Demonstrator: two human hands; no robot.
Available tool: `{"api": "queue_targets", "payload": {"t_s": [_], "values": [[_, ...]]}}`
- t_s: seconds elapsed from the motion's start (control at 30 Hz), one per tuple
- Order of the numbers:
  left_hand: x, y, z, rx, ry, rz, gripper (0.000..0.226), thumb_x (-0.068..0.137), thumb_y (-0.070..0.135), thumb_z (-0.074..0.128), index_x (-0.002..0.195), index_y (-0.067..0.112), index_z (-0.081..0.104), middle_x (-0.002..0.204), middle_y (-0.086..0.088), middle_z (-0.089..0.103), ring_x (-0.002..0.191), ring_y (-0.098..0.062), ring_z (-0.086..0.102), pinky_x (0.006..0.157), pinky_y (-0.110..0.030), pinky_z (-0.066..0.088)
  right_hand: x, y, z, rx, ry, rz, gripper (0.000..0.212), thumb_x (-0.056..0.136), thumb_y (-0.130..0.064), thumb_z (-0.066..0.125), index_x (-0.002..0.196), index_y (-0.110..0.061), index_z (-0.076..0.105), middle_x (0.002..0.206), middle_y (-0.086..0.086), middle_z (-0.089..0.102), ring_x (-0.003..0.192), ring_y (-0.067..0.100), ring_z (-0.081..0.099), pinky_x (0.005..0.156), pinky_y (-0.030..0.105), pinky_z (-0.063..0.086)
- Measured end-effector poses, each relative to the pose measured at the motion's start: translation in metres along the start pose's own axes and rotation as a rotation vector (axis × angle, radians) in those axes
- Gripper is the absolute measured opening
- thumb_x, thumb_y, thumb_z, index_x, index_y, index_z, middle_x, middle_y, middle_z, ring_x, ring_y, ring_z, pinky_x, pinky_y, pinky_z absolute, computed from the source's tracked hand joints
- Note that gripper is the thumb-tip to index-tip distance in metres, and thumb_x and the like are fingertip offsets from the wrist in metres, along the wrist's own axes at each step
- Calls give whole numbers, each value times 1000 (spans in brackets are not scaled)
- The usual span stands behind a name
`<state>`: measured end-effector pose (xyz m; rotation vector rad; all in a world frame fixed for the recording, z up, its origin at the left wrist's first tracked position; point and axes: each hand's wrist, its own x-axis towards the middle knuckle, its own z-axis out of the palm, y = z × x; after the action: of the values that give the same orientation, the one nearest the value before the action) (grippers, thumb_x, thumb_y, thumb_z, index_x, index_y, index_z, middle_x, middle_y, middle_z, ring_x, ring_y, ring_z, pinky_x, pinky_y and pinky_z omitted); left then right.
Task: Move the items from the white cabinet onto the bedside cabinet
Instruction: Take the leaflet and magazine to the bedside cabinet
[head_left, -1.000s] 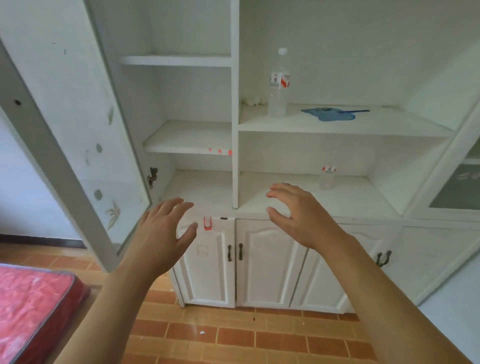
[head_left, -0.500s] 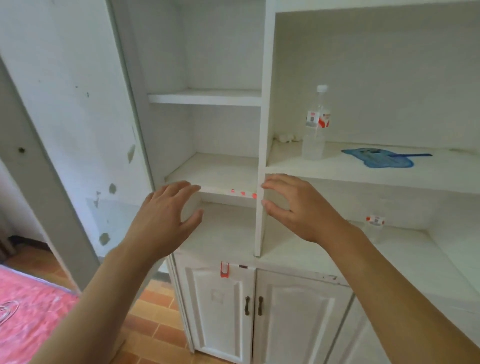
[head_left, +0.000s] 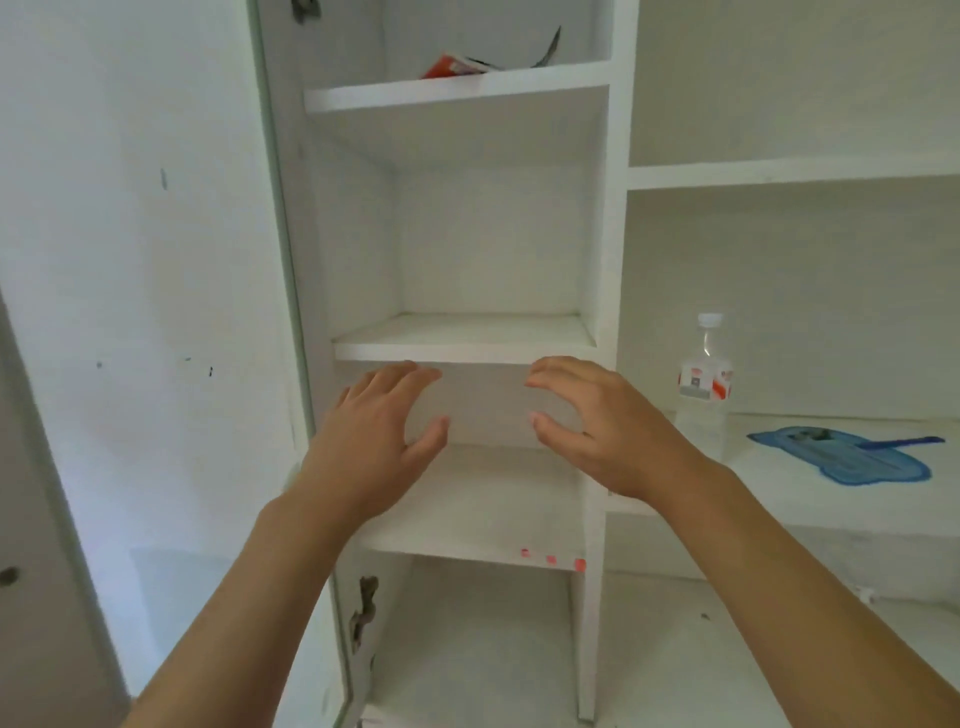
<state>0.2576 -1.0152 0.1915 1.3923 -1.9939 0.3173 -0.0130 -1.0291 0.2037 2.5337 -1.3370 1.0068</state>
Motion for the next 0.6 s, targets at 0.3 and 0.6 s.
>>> {"api": "queue_targets", "payload": {"t_s": [0.3, 0.6], "values": [[81, -30, -4, -40, 103, 74, 64, 92, 61, 36, 147, 31, 49, 150, 4, 50, 139, -19, 43, 116, -44, 37, 84, 1, -17, -110, 108, -51, 50, 98, -51, 49, 140, -26, 59, 150, -11, 51, 139, 7, 44, 118, 36, 35], [147, -26, -34, -11, 274, 102, 55, 100, 52, 48, 151, 32, 43, 155, 5, 44, 144, -18, 36, 120, -44, 32, 165, 3, -90, -248, 279, -219, 39, 99, -34, 61, 136, -19, 62, 144, -5, 56, 134, 13, 48, 113, 28, 36]]}}
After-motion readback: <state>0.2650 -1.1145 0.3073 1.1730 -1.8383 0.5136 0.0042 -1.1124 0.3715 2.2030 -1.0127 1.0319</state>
